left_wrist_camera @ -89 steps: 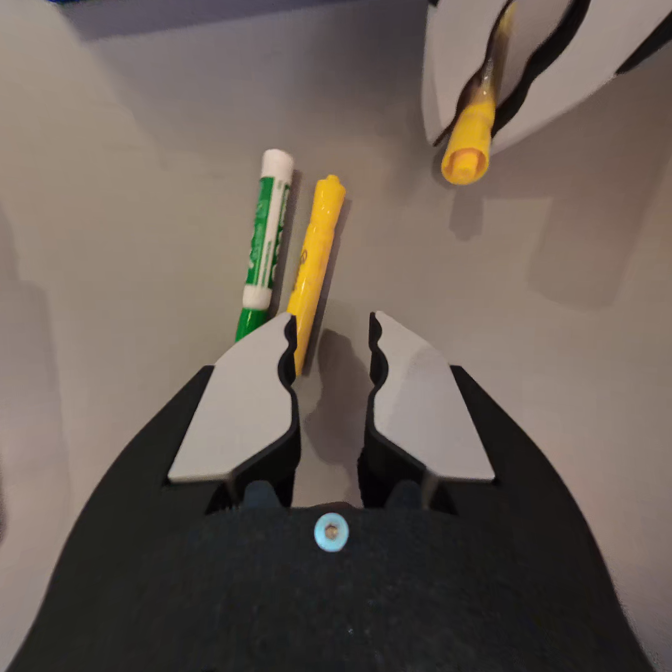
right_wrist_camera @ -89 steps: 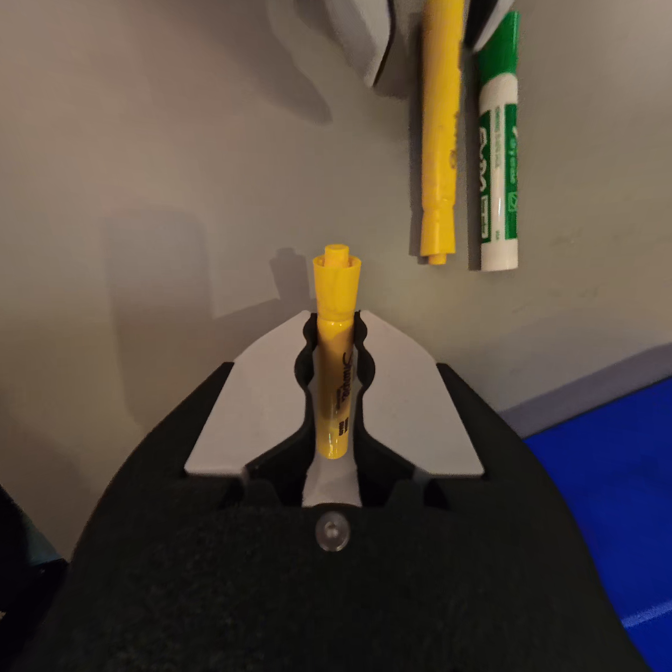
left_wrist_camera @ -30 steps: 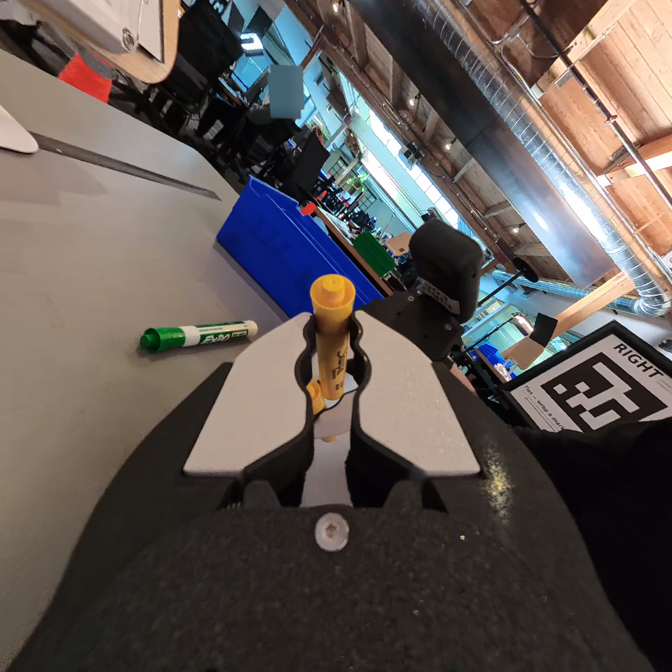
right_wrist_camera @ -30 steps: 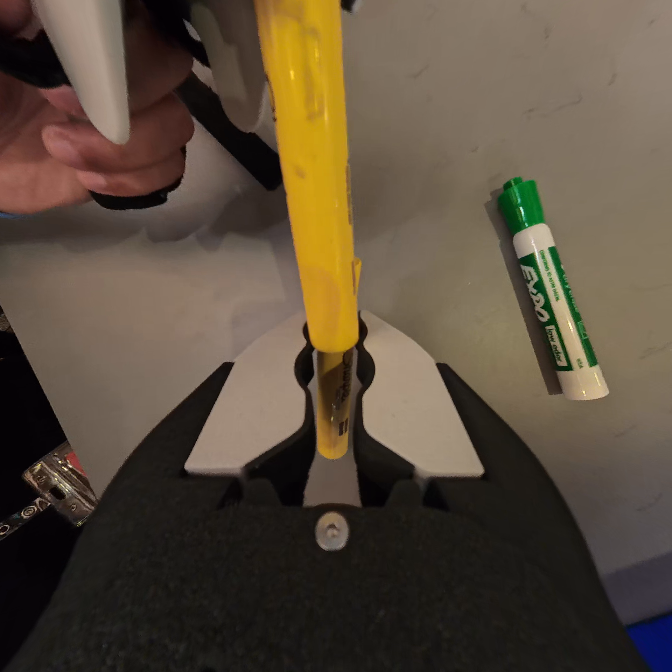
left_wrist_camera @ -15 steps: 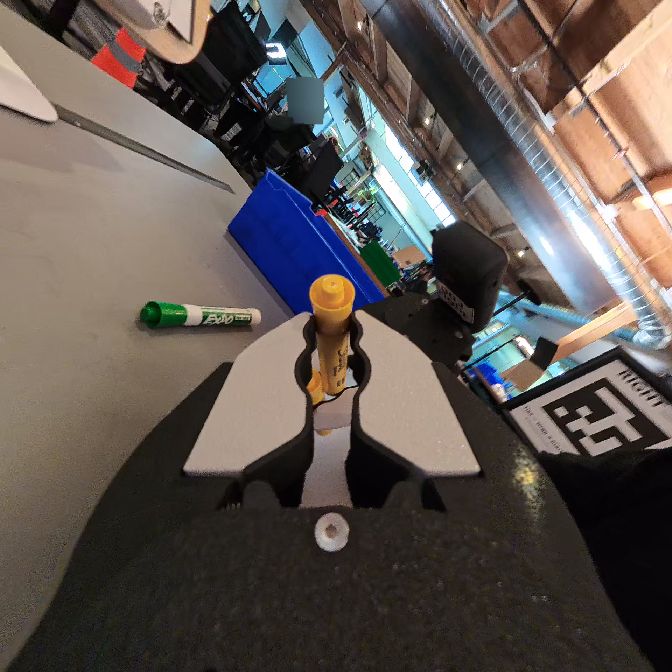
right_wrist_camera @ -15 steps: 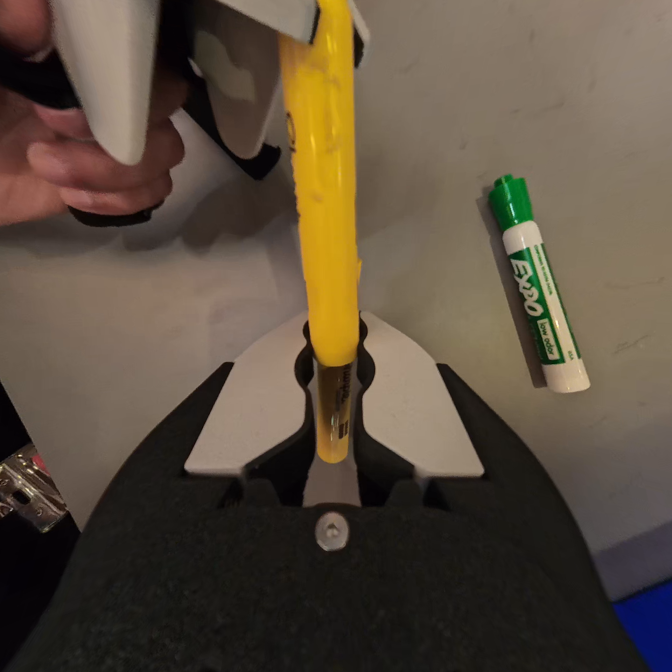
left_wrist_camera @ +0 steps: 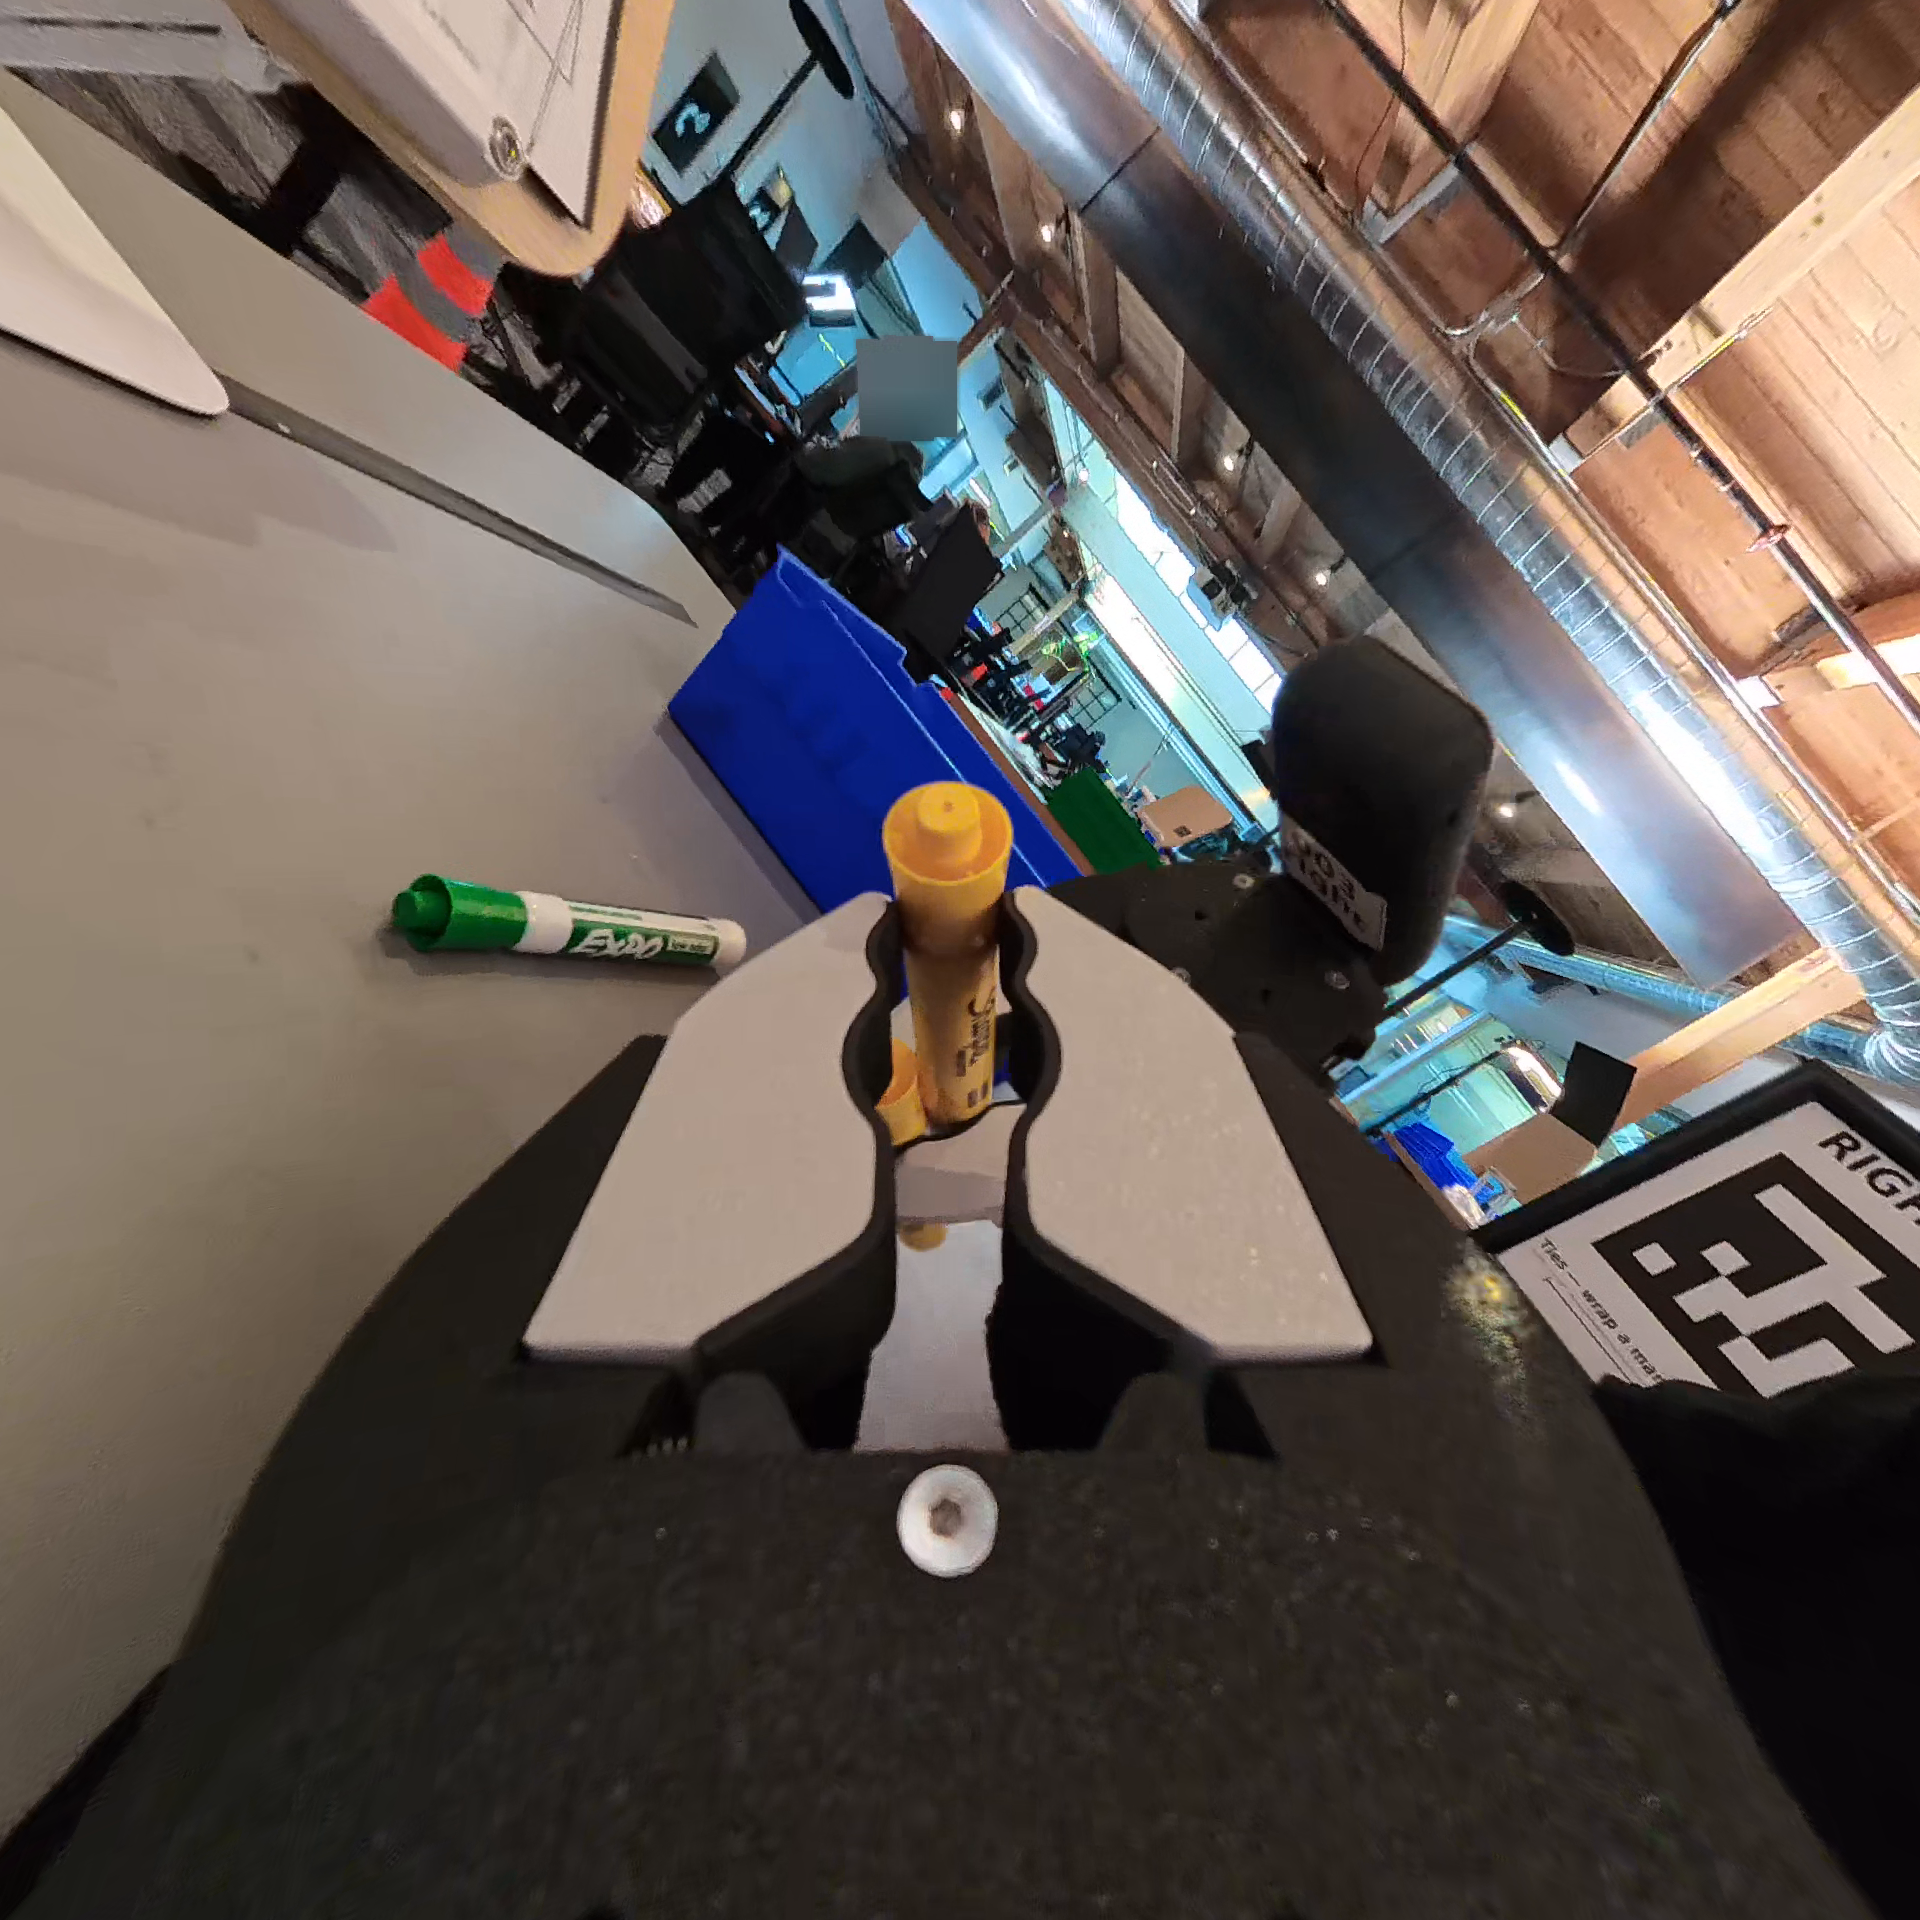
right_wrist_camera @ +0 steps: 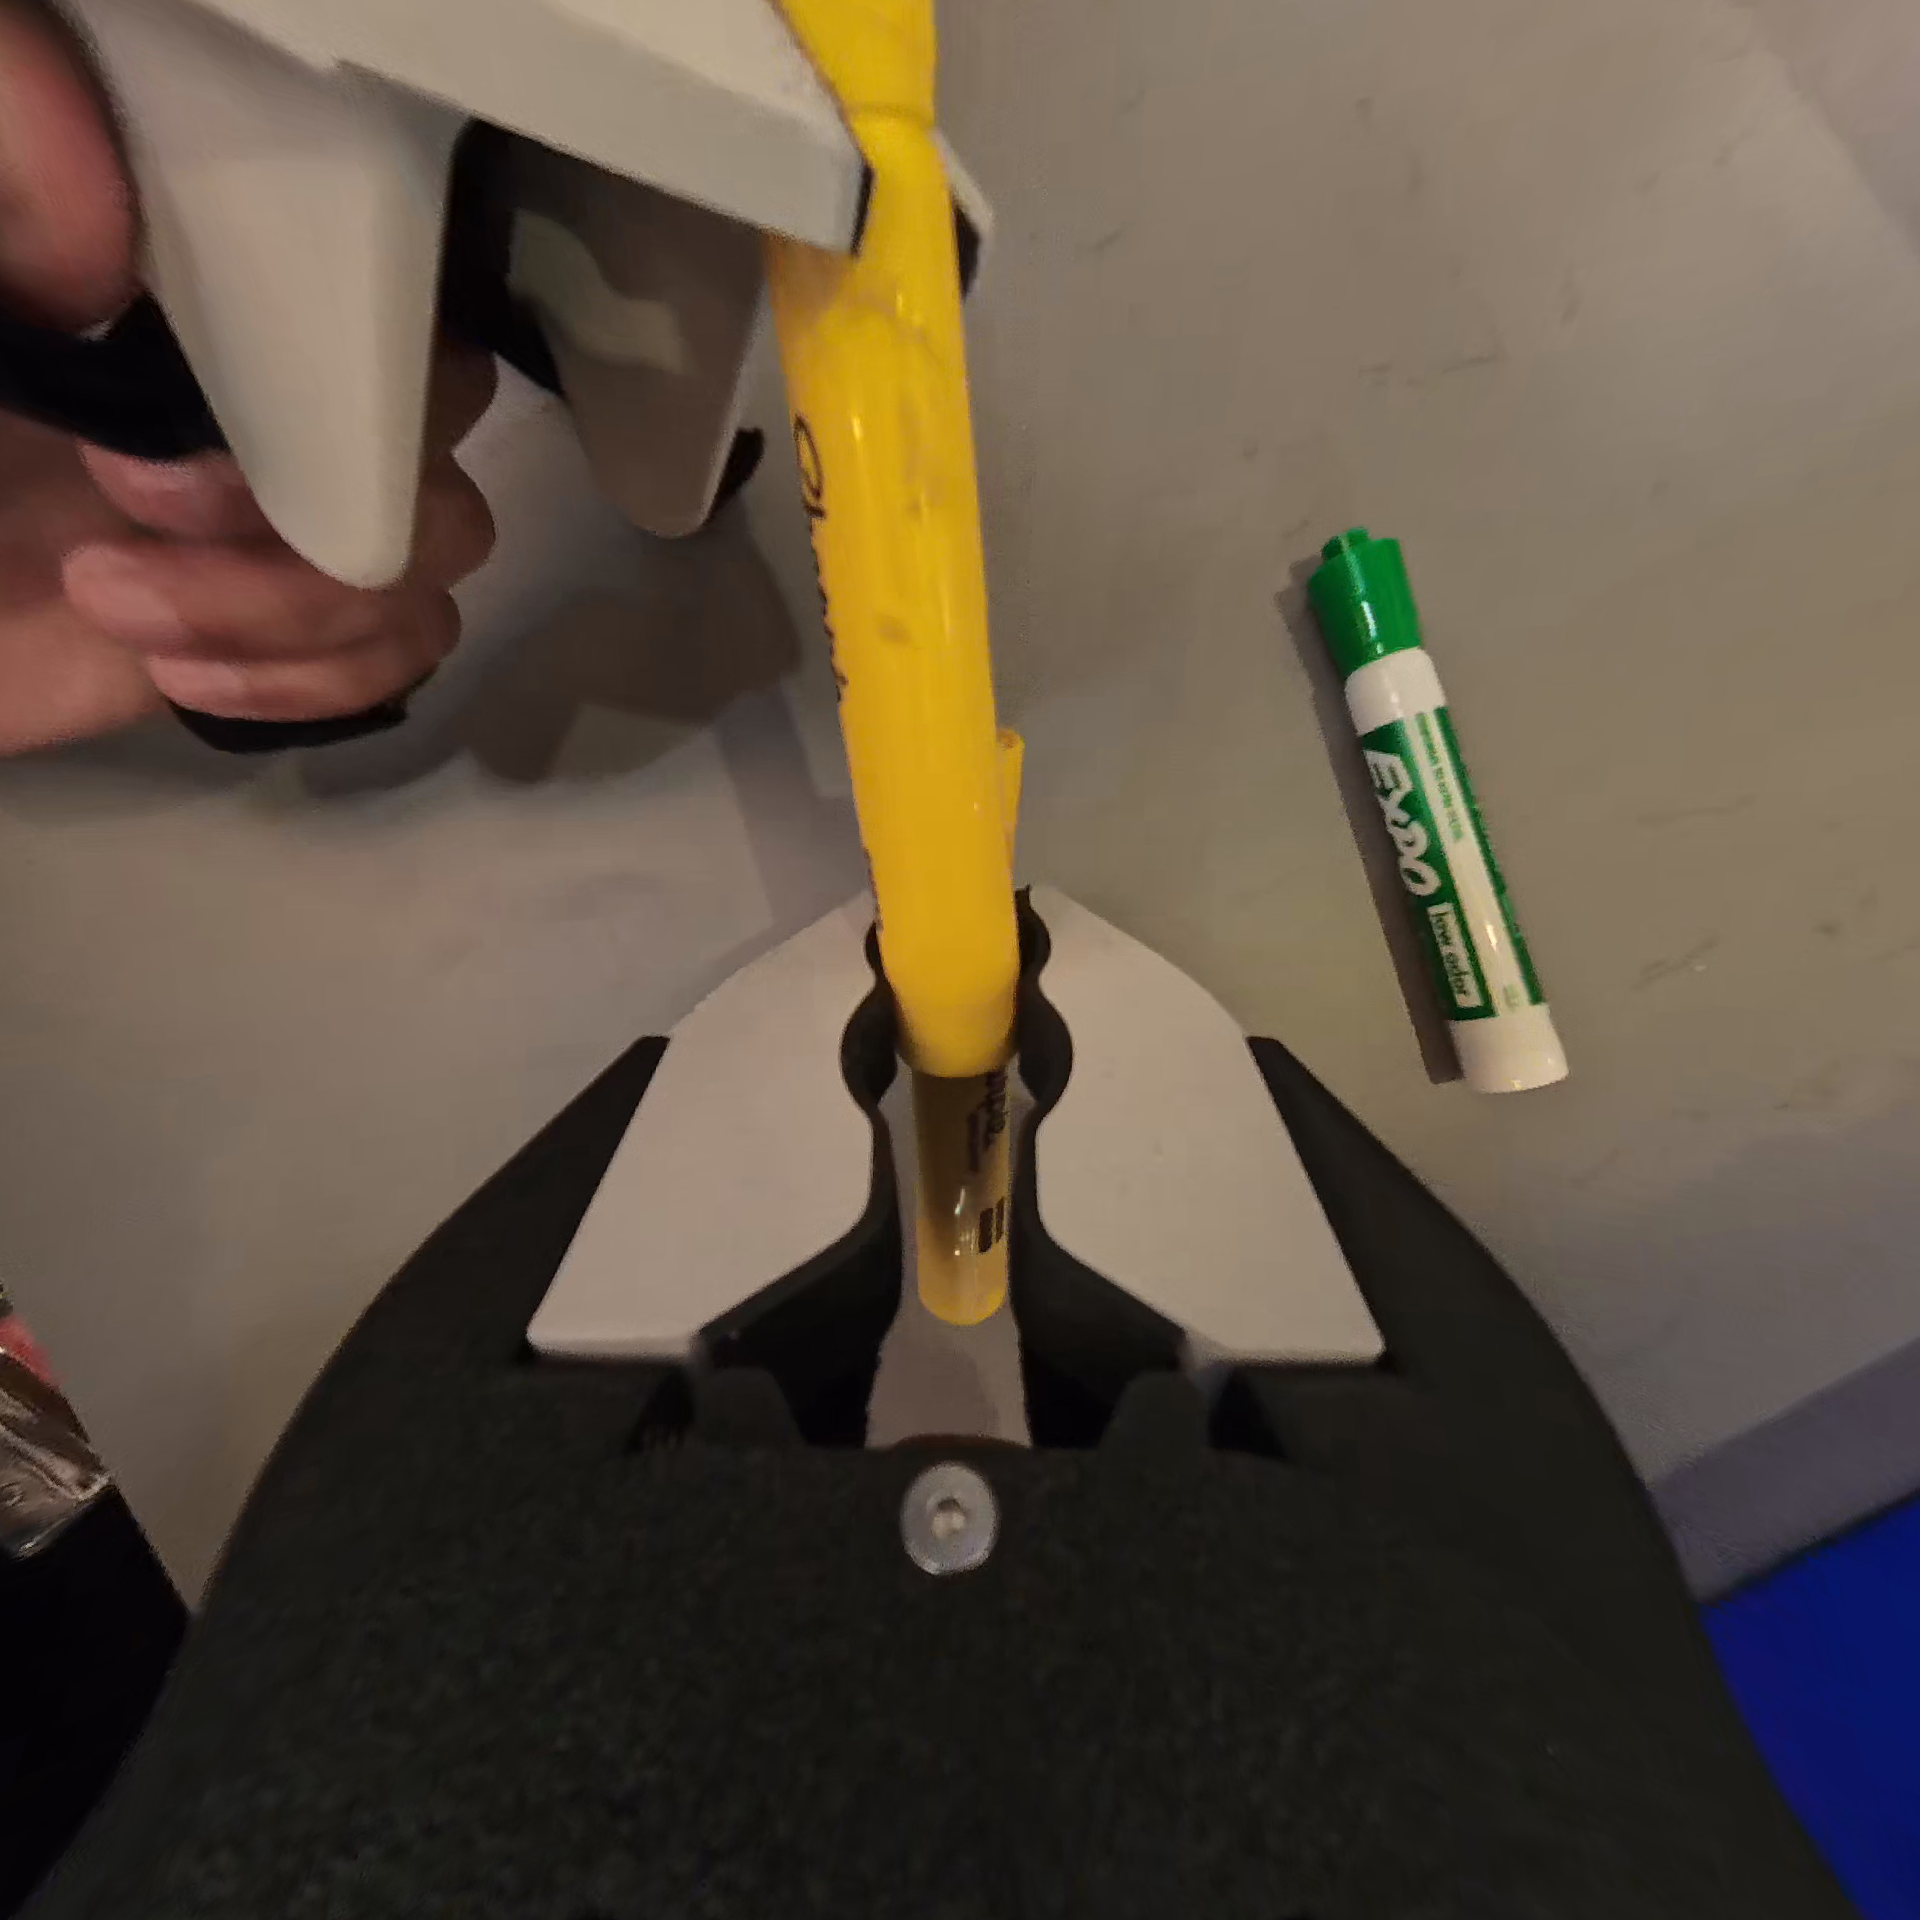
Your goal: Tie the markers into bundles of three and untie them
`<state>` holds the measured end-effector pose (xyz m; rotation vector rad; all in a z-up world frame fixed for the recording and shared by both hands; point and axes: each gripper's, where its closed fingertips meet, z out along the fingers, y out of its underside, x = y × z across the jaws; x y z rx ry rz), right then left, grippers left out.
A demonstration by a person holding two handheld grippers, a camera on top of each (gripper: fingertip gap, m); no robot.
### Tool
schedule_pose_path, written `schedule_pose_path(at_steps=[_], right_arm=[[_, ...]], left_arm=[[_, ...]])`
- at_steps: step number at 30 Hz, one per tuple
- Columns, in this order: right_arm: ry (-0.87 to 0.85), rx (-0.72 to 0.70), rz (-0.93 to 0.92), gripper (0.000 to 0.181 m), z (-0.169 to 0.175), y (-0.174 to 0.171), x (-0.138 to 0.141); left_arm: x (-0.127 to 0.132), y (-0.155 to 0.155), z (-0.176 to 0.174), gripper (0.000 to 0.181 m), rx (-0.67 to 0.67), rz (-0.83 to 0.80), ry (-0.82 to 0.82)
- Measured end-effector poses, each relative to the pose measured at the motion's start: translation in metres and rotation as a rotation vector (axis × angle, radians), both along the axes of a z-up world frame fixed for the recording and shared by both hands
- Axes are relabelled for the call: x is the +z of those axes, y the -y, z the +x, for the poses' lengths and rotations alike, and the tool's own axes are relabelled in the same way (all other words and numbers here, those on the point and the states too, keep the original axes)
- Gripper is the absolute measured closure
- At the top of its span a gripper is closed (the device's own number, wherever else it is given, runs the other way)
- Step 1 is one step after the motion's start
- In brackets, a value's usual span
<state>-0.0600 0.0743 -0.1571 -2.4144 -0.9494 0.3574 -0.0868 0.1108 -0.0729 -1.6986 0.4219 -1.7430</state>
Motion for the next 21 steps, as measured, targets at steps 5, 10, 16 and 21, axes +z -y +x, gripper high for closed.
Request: schedule_pose_path(at_steps=[5,10,16,21], right_arm=[[0.071,0.041,0.042,0.162,0.006,0.004,-0.002],[0.069,0.063,0.047,0.162,0.010,0.006,0.003],[0.076,0.070,0.035,0.162,0.011,0.008,-0.001],[0.085,0.073,0.030,0.162,0.011,0.010,-0.003]], left_arm=[[-0.010,0.001,0.003,0.164,-0.066,-0.102,-0.021],[0.001,-0.001,-0.001,0.156,-0.103,-0.015,-0.034],[0.014,-0.008,-0.010,0.149,-0.108,0.067,-0.058],[0.006,-0.007,-0.012,0.169,-0.134,0.136,-0.150]])
